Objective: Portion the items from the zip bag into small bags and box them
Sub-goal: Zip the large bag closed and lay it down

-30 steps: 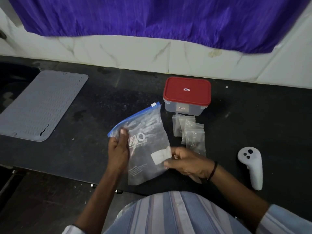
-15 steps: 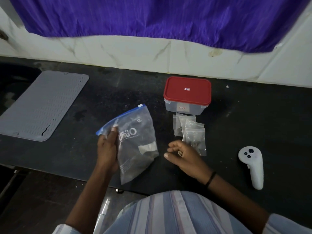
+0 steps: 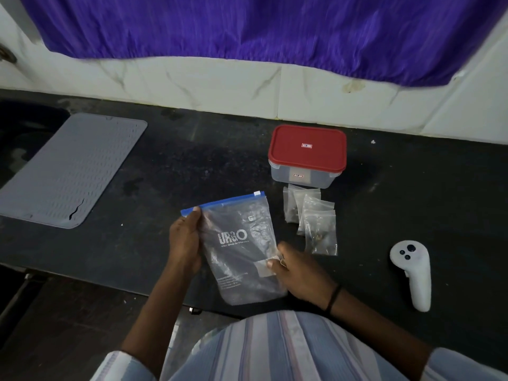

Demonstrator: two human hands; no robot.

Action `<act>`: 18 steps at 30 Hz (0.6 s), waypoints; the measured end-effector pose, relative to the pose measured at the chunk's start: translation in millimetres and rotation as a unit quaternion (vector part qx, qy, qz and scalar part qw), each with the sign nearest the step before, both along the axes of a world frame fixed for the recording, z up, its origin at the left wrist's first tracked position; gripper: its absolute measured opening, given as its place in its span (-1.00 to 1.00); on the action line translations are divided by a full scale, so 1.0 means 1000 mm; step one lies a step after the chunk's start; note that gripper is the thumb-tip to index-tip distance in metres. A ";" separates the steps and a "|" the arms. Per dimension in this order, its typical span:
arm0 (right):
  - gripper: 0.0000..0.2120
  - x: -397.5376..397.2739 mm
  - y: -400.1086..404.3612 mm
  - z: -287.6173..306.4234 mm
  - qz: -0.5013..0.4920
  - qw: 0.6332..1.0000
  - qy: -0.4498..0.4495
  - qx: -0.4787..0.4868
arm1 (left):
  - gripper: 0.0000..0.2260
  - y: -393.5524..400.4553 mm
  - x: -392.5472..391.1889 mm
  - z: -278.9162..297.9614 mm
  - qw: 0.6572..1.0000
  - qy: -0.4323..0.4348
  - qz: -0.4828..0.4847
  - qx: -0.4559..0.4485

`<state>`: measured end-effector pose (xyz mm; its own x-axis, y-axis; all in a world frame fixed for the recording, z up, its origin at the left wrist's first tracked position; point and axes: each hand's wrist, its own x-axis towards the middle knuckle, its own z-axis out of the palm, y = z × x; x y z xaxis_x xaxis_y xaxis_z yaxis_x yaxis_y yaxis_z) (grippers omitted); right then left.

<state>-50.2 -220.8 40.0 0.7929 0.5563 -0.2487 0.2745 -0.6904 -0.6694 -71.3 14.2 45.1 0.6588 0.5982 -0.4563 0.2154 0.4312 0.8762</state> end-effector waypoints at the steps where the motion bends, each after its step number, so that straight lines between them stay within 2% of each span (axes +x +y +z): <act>1: -0.72 -0.002 0.001 0.000 -0.003 1.000 -0.010 -0.007 | -0.73 -0.004 0.001 0.001 1.000 0.014 0.005 0.000; 3: -0.70 -0.006 0.004 -0.003 -0.022 0.999 -0.025 0.010 | -0.69 -0.004 0.006 0.001 0.999 0.028 -0.002 -0.023; 6: -0.67 -0.008 0.007 -0.010 -0.118 0.985 0.001 0.130 | -0.55 -0.002 0.003 0.001 0.991 -0.010 -0.083 -0.108; 8: -0.66 -0.004 0.007 -0.013 -0.169 0.967 0.035 0.185 | -0.55 -0.013 -0.009 -0.006 0.989 0.004 -0.117 -0.094; 9: -0.66 -0.002 0.008 -0.013 -0.168 0.968 0.037 0.185 | -0.63 -0.018 -0.017 -0.012 0.990 0.026 -0.133 -0.029; 10: -0.68 -0.002 0.008 -0.013 -0.153 0.975 0.026 0.161 | -0.73 -0.021 -0.025 -0.022 0.985 0.050 -0.144 0.075; 12: -0.71 -0.002 0.009 -0.016 -0.121 0.989 0.008 0.086 | -0.77 -0.024 -0.039 -0.036 0.940 0.086 -0.150 0.294; 13: -0.71 -0.004 0.008 -0.018 -0.115 0.991 0.009 0.060 | -0.76 -0.028 -0.044 -0.038 0.918 0.103 -0.146 0.354; 16: -0.74 -0.007 0.009 -0.023 -0.109 0.994 0.021 0.006 | -0.85 -0.033 -0.052 -0.033 0.886 0.132 -0.124 0.427; 18: -0.74 -0.006 0.010 -0.021 -0.097 0.994 0.026 -0.036 | -0.81 -0.032 -0.054 -0.034 0.873 0.158 -0.128 0.444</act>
<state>-56.2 -210.4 19.1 0.8683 0.3737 -0.3261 0.0972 -0.7729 -0.6270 -125.1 -18.2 11.3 0.7478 0.6602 -0.0711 0.4961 -0.4843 0.7206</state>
